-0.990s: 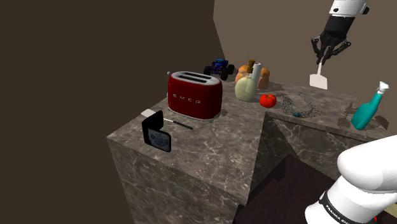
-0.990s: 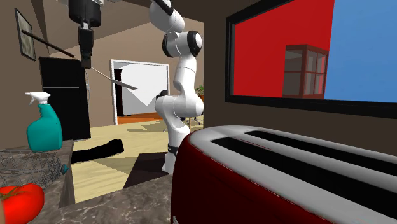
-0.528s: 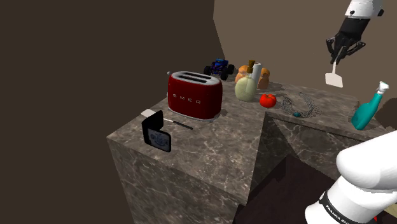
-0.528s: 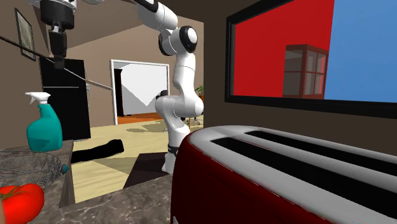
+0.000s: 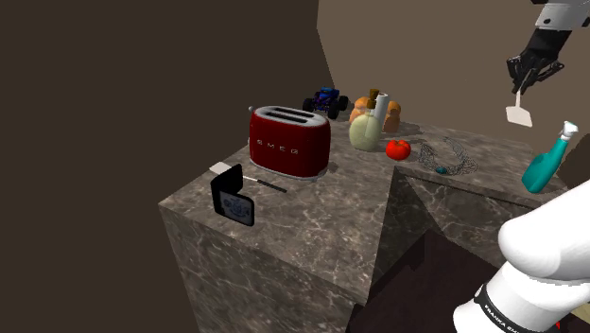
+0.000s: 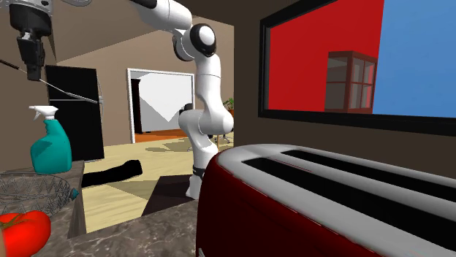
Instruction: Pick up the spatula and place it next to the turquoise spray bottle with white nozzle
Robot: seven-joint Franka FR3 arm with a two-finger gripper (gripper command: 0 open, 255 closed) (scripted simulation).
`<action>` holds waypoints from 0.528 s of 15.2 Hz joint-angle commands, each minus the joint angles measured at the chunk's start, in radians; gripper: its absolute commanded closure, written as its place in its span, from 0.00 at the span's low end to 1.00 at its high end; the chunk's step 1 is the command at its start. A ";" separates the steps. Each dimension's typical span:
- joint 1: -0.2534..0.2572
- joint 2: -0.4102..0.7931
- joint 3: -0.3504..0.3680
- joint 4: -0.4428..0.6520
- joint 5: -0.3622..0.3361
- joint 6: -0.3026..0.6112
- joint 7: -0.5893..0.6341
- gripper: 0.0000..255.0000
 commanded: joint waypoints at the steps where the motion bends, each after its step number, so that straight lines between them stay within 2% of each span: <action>1: -0.016 0.059 -0.037 0.067 0.026 -0.011 -0.058 1.00; 3: -0.039 0.136 -0.077 0.144 0.067 -0.021 -0.122 1.00; 8: -0.038 0.111 -0.071 0.050 0.054 0.051 -0.112 1.00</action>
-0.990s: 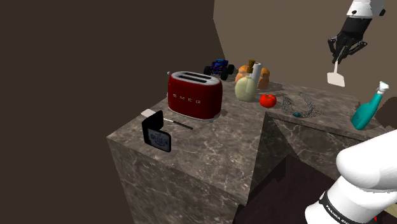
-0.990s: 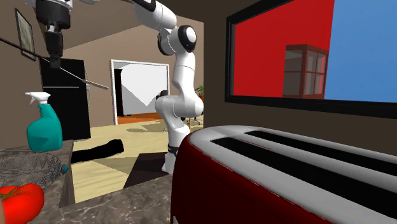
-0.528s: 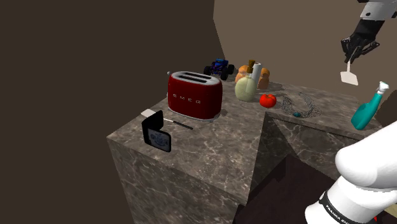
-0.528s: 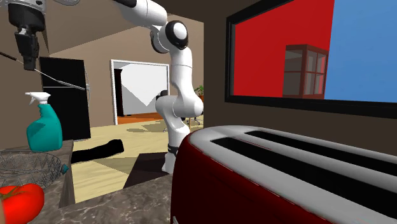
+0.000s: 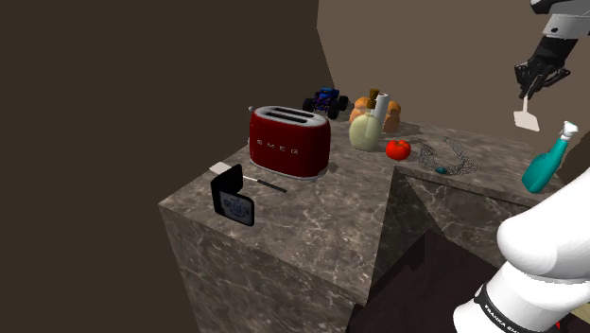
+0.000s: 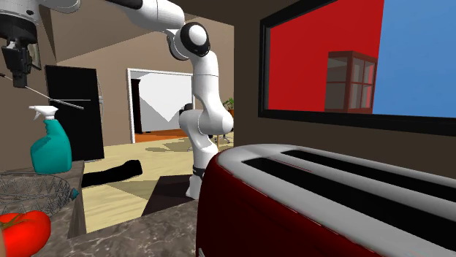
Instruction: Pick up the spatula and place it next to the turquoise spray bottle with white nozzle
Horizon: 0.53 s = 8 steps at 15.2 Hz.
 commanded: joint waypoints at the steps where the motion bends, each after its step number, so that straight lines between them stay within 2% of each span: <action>1: 0.000 -0.010 0.001 -0.037 -0.005 0.029 0.002 1.00; 8: 0.001 -0.029 0.003 -0.151 -0.016 0.126 0.010 1.00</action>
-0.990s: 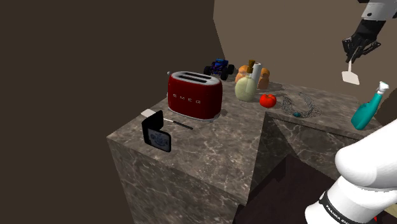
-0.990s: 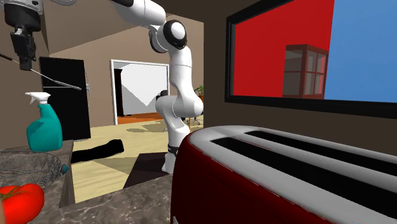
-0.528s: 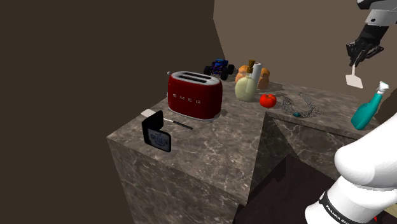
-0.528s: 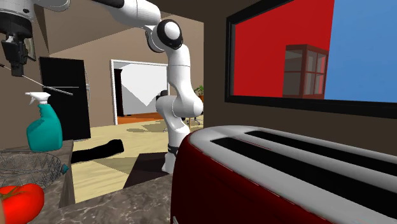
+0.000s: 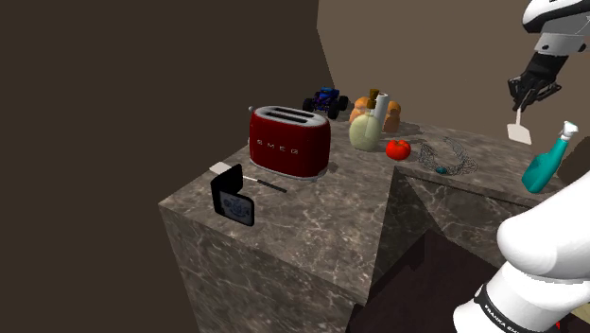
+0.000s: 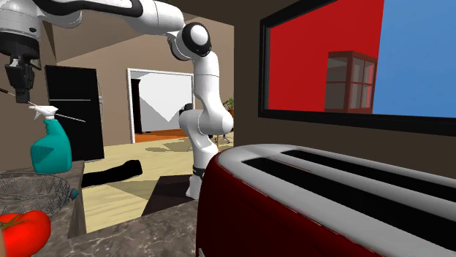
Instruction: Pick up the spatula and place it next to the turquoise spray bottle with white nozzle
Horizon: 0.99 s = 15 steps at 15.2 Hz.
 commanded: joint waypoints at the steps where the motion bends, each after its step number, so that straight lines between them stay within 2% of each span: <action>1: 0.000 -0.003 0.000 -0.029 -0.002 0.027 0.001 1.00; 15: -0.003 0.003 -0.005 -0.212 0.000 0.215 0.000 1.00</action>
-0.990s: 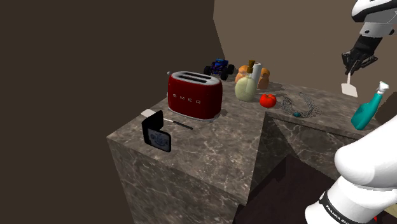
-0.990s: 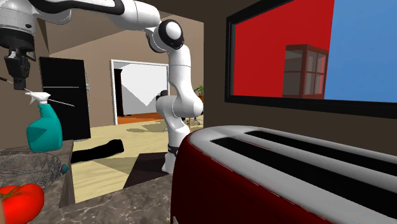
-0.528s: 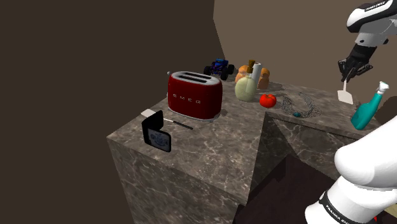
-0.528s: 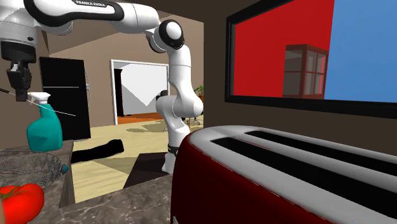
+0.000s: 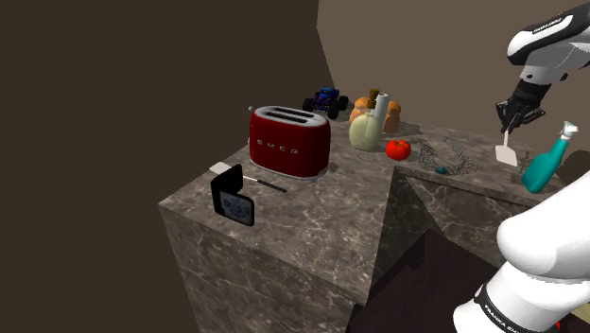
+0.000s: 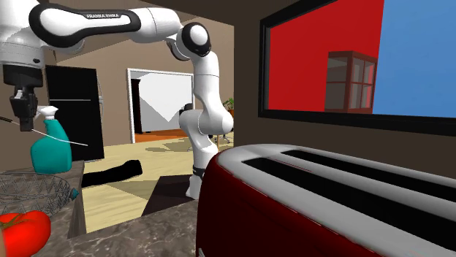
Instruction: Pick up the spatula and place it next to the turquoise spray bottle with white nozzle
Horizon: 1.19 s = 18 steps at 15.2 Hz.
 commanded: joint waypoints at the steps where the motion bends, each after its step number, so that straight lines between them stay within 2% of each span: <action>1: 0.000 0.002 0.000 -0.025 0.001 0.027 0.000 1.00; 18: -0.005 0.080 -0.011 -0.183 0.047 0.251 -0.033 1.00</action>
